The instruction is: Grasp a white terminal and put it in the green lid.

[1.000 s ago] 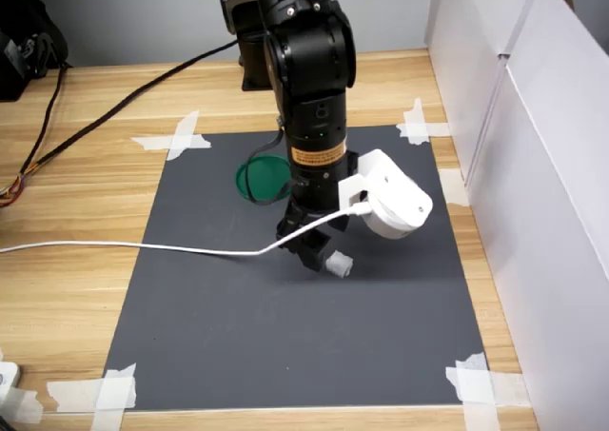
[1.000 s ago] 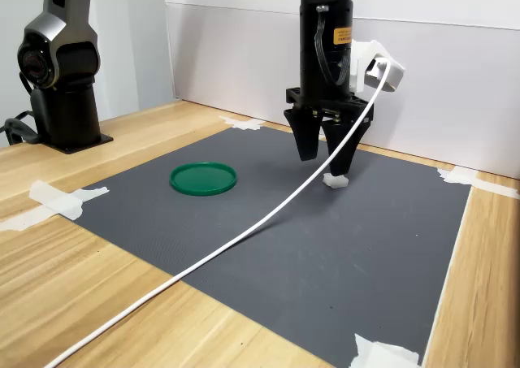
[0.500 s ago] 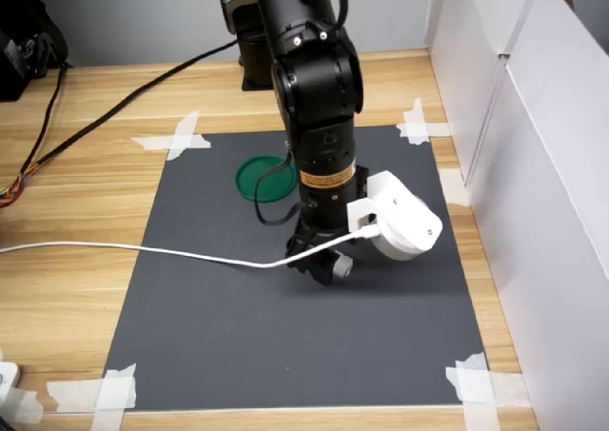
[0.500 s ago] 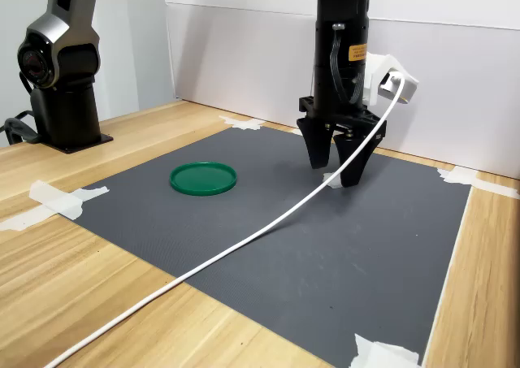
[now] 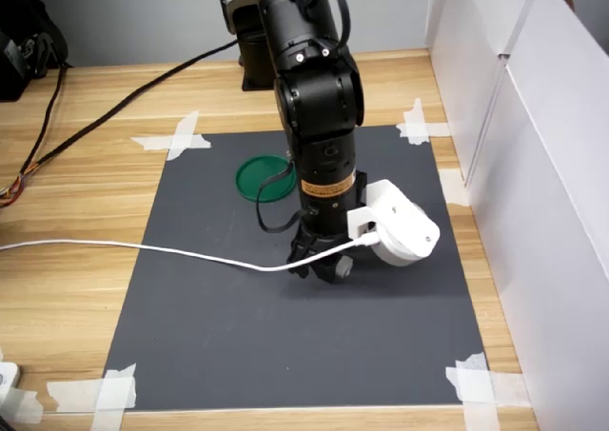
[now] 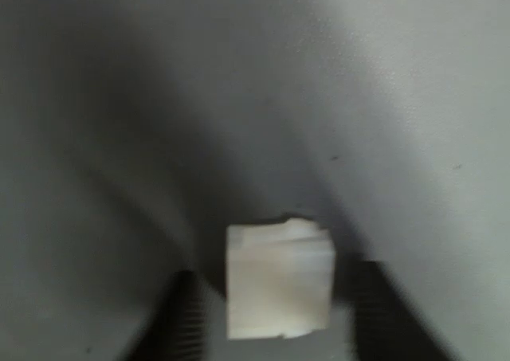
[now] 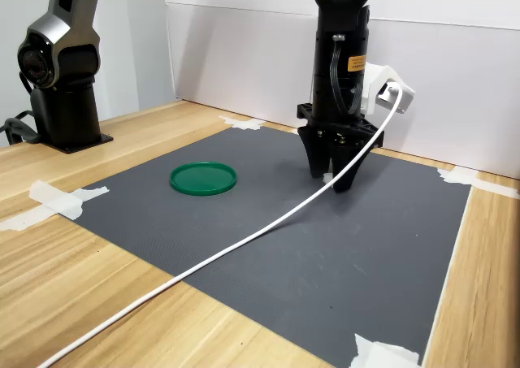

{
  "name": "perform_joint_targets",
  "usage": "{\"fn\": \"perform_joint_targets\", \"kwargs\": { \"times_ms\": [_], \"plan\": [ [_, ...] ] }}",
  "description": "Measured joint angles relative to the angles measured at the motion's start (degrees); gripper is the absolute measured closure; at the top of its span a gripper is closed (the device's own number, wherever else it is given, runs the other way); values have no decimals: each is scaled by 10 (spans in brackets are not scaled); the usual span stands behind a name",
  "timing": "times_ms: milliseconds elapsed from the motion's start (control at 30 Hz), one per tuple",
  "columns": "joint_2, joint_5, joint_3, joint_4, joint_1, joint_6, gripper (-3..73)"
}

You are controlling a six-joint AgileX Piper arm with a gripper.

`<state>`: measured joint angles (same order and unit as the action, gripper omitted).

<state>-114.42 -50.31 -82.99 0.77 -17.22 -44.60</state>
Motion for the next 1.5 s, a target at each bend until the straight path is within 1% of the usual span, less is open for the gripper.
{"fn": "perform_joint_targets", "kwargs": {
  "times_ms": [33,67,100,367,533,700,800,933,1033,1200,1400,1500],
  "plan": [
    [0,1,0,0,0,1,373],
    [0,1,0,0,0,2,414],
    [0,1,0,0,0,4,431],
    [14,-7,0,0,0,12,427],
    [66,-10,0,1,0,15,427],
    [132,-4,14,16,0,15,426],
    [179,14,55,24,0,15,426],
    [246,41,134,24,0,10,426],
    [296,47,189,23,0,10,426],
    [352,46,265,11,0,10,426],
    [383,27,338,-17,0,20,426],
    [389,18,356,-22,16,26,426]
  ]
}}
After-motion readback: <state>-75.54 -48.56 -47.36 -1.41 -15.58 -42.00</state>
